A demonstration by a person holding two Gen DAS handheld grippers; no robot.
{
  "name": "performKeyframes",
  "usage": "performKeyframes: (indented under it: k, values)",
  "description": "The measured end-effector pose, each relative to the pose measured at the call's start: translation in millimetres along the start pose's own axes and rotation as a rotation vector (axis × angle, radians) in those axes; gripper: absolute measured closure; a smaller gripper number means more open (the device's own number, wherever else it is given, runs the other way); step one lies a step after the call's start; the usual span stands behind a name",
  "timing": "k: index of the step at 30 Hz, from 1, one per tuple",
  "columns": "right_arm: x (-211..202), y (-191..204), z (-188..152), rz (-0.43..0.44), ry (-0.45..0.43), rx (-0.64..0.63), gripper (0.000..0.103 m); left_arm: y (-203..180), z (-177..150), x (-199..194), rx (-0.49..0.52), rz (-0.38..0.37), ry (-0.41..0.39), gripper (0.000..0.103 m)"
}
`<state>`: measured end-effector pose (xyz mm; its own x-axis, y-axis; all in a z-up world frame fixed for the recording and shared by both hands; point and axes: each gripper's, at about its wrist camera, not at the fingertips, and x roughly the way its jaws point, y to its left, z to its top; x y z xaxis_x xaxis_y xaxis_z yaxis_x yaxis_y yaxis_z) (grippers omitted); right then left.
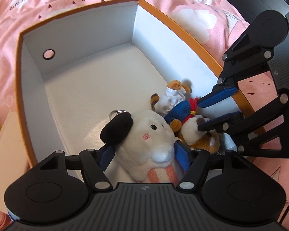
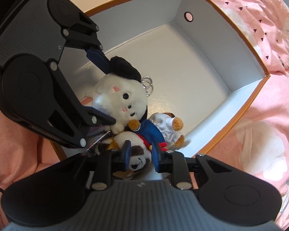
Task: Organize objects
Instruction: 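Push the plush toys against the box wall with both tools, then release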
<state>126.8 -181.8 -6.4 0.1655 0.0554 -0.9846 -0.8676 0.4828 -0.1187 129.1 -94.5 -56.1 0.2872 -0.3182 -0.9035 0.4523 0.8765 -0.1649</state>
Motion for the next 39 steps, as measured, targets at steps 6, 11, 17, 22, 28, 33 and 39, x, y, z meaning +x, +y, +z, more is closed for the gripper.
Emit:
performKeyframes:
  k: [6,11,17,22,28,33,39]
  values:
    - [-18,10,-5,-0.024,-0.058,0.026,0.057,-7,-6,-16,-0.012,0.026,-0.065,0.020]
    - [-24,12,-17,-0.051,-0.076,0.042,0.049,-11,-21,-21,0.014,0.061,-0.114,0.018]
    - [-9,-4,-7,-0.078,-0.089,0.077,0.048,-6,-27,-22,-0.015,0.072,-0.145,0.016]
    - [-14,6,-1,-0.103,-0.104,0.079,0.048,-2,-28,-22,-0.010,0.069,-0.137,0.028]
    - [-11,13,2,-0.114,-0.092,0.071,0.047,-12,-27,-6,0.047,0.187,-0.106,0.039]
    - [-3,15,2,-0.131,-0.063,0.064,0.047,-19,-22,-3,0.087,0.162,-0.064,0.051]
    - [2,10,-3,-0.147,-0.055,0.081,0.047,-17,-18,4,0.063,0.115,-0.026,0.041]
